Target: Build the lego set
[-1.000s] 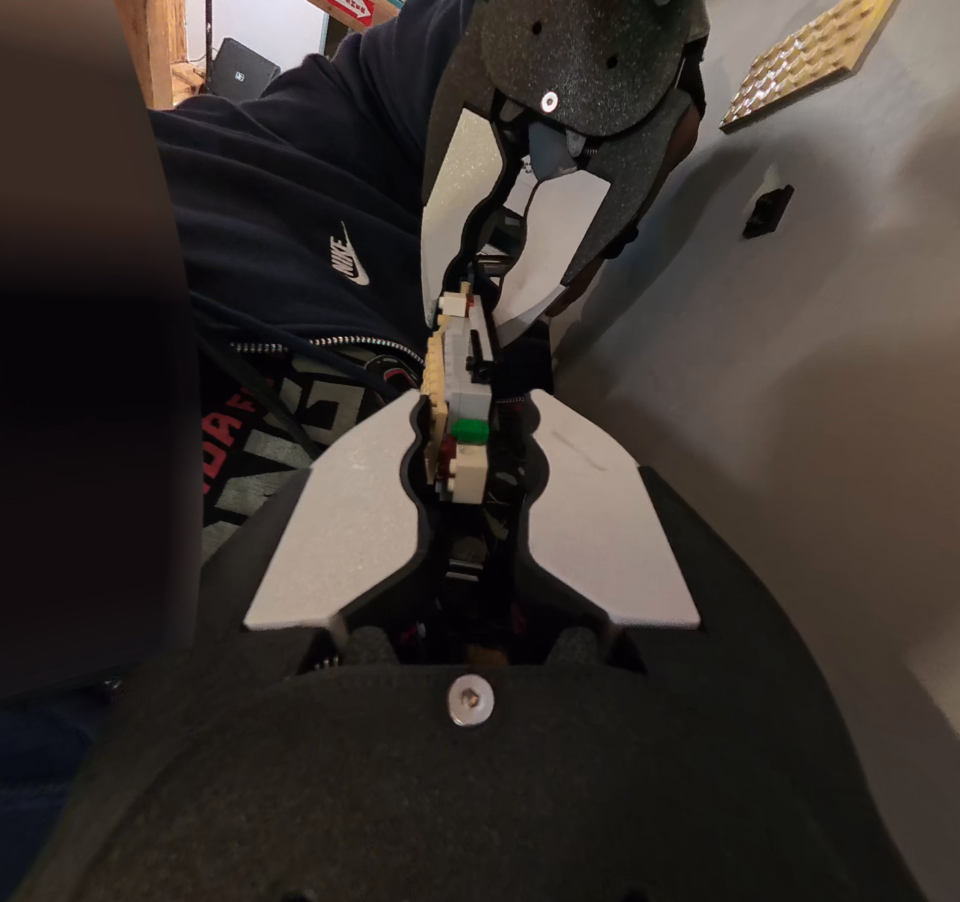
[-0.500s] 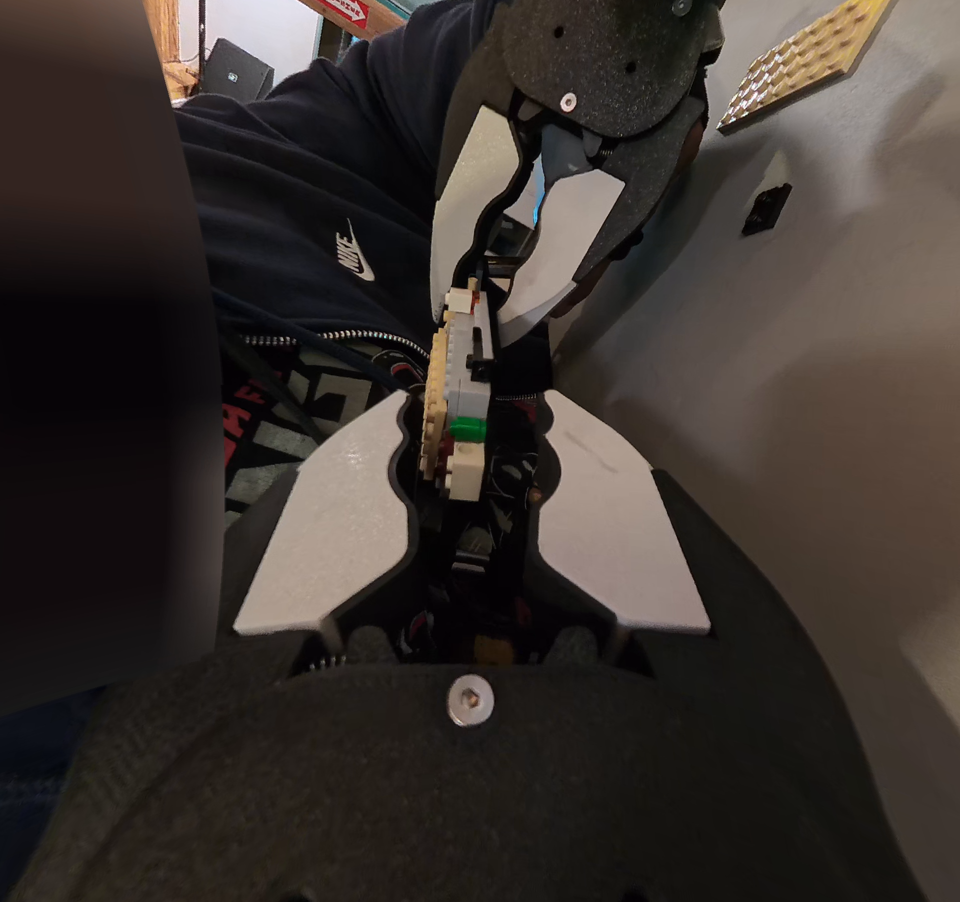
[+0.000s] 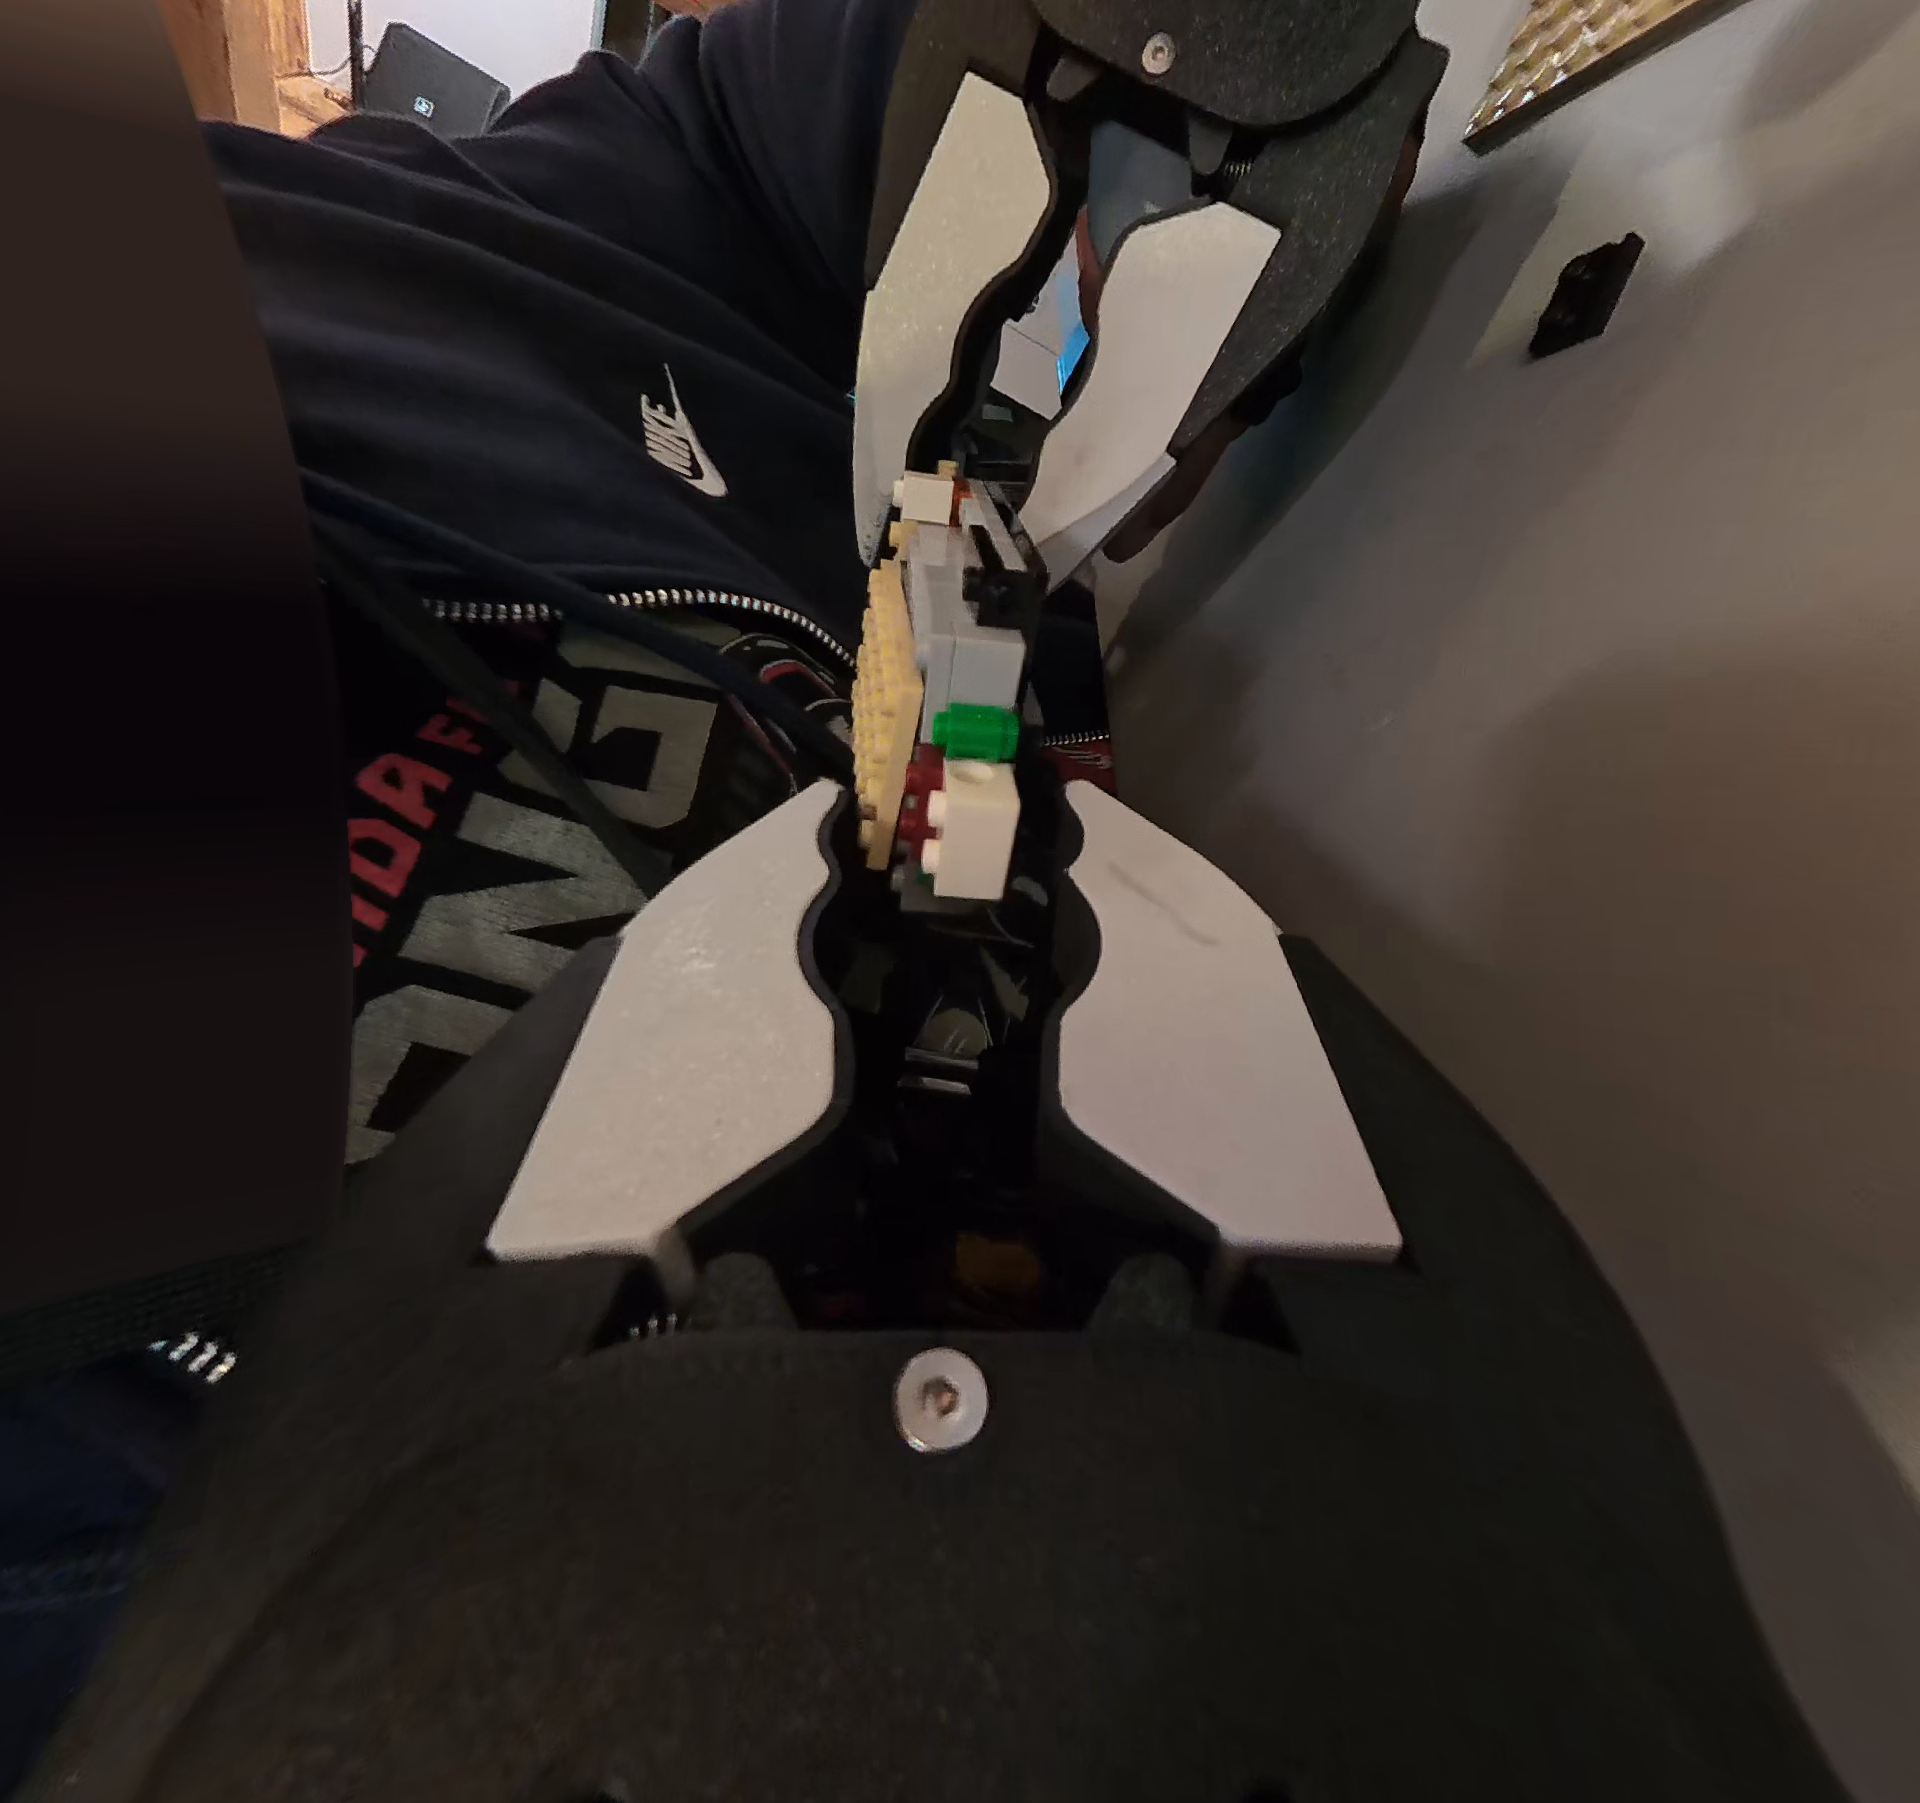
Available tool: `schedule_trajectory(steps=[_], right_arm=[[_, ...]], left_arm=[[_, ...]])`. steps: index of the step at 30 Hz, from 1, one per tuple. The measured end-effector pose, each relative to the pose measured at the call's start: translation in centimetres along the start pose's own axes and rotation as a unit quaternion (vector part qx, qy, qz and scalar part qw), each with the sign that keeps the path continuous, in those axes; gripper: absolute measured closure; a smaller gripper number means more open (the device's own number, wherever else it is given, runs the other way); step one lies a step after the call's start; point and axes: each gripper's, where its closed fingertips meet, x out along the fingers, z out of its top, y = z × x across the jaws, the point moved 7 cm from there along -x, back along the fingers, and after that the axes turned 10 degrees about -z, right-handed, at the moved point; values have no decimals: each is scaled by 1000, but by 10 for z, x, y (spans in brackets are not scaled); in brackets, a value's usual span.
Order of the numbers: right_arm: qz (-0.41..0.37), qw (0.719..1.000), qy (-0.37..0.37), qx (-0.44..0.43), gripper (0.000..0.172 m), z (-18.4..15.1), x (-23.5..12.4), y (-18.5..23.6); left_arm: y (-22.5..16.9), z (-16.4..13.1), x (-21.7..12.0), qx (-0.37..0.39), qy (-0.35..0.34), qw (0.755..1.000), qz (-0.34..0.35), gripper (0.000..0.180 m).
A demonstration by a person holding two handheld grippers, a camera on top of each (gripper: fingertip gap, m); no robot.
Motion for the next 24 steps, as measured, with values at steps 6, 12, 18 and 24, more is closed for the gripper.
schedule_trajectory(steps=[6,12,18,24], right_arm=[[-1,1000,-4,9,144,1,0,-1],[-1,1000,-3,11,144,1,0,-2],[2,1000,-3,14,144,1,0,-2],[7,1000,-10,18,145,1,0,-2]], left_arm=[[1,1,-1,-1,-2,1000,4,157],[1,1,-1,-3,-2,1000,3,157],[1,1,-1,-1,-2,1000,4,157],[1,1,-2,0,-6,1000,6,157]])
